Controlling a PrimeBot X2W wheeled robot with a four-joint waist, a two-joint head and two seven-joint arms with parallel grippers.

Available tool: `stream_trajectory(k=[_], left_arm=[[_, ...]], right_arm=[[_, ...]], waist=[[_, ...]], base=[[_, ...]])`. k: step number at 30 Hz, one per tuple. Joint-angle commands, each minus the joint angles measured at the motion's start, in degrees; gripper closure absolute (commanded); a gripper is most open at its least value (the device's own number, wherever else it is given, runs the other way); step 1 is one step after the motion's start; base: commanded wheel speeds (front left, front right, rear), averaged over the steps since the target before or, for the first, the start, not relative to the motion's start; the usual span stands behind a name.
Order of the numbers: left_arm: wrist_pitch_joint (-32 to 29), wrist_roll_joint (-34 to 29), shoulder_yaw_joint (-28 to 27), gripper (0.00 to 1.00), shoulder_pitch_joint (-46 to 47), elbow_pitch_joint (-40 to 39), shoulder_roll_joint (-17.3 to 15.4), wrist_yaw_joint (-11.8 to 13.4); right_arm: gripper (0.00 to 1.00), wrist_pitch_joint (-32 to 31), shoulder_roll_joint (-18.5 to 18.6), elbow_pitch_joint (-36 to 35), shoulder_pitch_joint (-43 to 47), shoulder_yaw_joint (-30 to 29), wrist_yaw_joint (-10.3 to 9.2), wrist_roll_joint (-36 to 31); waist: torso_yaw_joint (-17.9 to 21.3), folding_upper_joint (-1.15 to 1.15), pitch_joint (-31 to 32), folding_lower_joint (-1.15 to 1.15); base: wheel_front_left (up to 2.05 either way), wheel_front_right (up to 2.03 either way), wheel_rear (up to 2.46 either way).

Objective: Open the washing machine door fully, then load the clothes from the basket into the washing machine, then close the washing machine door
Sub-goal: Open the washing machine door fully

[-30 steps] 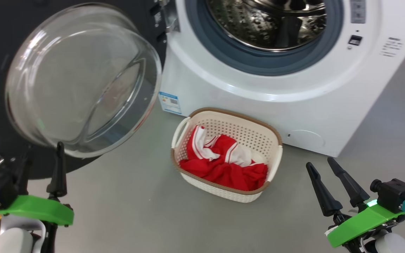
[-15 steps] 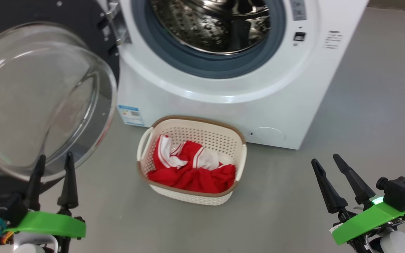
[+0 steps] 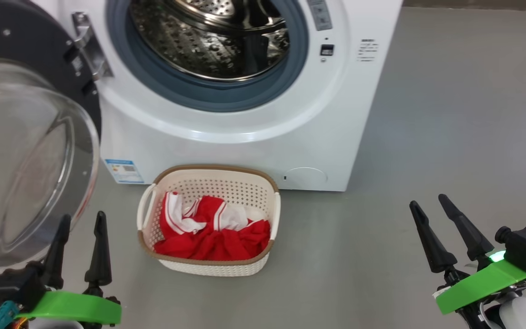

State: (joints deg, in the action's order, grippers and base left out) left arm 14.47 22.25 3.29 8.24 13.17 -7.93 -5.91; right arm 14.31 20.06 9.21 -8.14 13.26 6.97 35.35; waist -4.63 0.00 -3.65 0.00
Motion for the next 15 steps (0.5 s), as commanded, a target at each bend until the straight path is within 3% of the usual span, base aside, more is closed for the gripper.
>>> stream_trajectory(k=[1,15], left_arm=[[0.52,-0.87,-2.48,0.00,0.49,-1.96,-1.00,-0.60],[0.52,-5.08,-4.78,0.00,-1.54,-3.95,0.88,-1.42]], right_arm=[[0.00,0.69,0.95,-1.56,-0.06,0.43,0.52,-0.72],[0.00,0.69,1.33,-2.24,0.22,-1.90,0.52,-1.53]], waist=[[1.59,0.00,0.19,0.00],[4.90,0.00,-0.04,0.00]], base=[[0.00,0.00,0.00],[0.00,0.00,0.00]])
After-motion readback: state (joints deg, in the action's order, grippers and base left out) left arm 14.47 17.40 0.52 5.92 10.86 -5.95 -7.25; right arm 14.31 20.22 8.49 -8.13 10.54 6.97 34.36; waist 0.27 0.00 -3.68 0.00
